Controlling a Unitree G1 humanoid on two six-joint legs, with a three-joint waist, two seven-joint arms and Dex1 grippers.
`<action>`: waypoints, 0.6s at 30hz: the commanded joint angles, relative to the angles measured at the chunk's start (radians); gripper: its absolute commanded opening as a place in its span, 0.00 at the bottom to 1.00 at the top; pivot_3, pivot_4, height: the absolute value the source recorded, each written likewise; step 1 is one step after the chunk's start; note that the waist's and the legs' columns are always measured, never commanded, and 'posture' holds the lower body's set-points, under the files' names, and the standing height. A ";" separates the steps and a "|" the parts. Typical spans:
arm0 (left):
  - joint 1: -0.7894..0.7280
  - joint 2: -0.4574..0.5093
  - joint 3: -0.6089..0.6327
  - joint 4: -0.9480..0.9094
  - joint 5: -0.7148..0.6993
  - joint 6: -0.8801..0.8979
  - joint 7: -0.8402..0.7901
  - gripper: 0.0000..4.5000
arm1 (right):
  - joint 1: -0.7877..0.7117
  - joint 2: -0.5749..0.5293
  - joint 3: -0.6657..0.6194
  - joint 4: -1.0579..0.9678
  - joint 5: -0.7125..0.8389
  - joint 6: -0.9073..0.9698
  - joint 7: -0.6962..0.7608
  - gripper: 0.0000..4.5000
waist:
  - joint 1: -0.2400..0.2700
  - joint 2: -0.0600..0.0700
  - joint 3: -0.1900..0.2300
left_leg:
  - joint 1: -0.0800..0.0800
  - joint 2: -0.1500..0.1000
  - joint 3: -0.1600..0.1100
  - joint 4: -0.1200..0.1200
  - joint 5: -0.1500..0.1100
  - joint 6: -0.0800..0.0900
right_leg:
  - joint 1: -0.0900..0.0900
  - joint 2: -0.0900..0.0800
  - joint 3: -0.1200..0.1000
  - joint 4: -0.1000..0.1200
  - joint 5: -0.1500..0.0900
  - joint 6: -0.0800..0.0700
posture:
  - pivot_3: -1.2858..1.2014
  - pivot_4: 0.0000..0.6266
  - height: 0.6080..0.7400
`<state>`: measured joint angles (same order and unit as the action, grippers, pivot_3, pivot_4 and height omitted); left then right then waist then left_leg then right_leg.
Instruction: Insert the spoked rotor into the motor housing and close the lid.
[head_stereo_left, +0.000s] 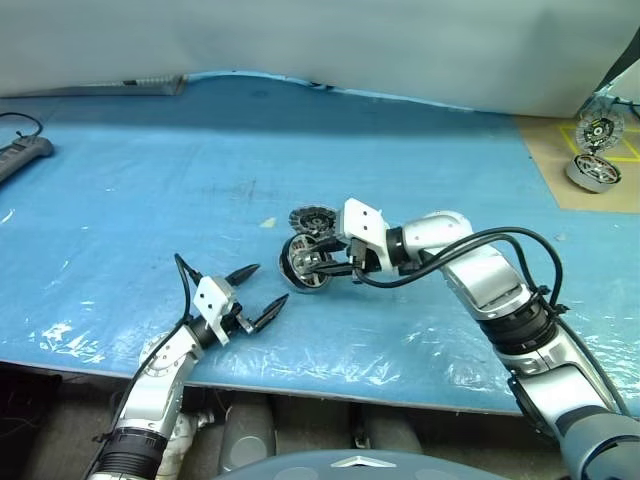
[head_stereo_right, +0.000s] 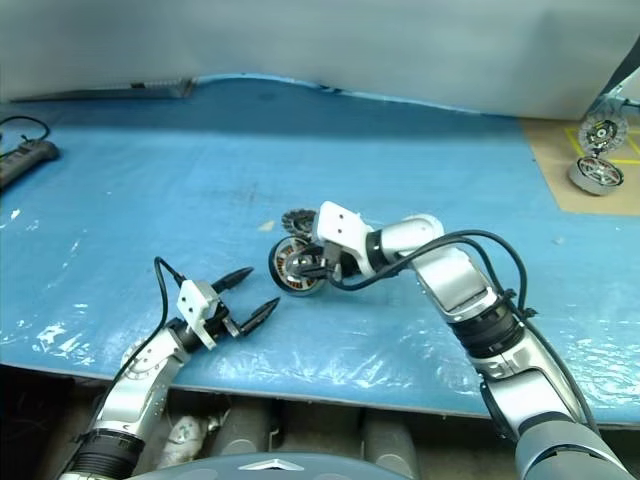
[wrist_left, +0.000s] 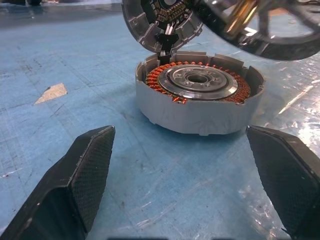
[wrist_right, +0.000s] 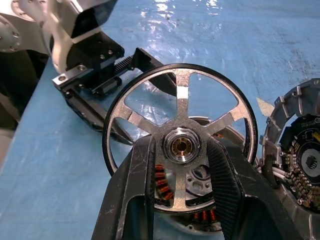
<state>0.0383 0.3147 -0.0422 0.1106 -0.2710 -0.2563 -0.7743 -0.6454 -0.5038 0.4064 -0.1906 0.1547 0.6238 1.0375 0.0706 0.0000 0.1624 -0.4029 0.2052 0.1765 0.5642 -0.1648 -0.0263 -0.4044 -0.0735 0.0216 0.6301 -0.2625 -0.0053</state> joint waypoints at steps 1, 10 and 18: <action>-0.002 0.001 0.014 -0.019 -0.007 -0.035 -0.002 1.00 | -0.033 0.019 0.008 0.035 -0.030 -0.055 -0.022 0.27 | 0.000 0.000 0.000 | 0.000 0.000 0.000 0.000 0.000 0.000 | 0.000 0.000 0.000 0.000 0.000 0.000 | 0.52 0.24 1.00; -0.014 0.004 0.015 -0.009 -0.008 -0.040 -0.005 1.00 | -0.035 0.016 0.014 0.101 -0.066 -0.104 -0.013 0.27 | 0.000 -0.001 0.000 | 0.000 0.000 0.000 0.002 0.000 0.000 | 0.000 0.000 0.000 0.003 0.000 0.000 | 0.52 0.24 1.00; -0.016 0.005 0.009 -0.028 -0.011 -0.023 -0.007 1.00 | -0.030 0.000 0.008 0.097 -0.073 -0.103 -0.007 0.27 | 0.000 -0.001 0.000 | 0.000 0.000 -0.001 0.006 0.000 0.000 | 0.000 0.000 0.000 0.008 0.000 0.000 | 0.52 0.24 1.00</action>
<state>0.0205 0.3148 -0.0412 0.1142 -0.2710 -0.2737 -0.7775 -0.6616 -0.4978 0.4306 -0.0694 0.0859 0.5315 1.0276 0.0709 -0.0013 0.1625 -0.4024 0.2055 0.1758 0.5705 -0.1648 -0.0263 -0.4044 -0.0735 0.0220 0.6381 -0.2625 -0.0052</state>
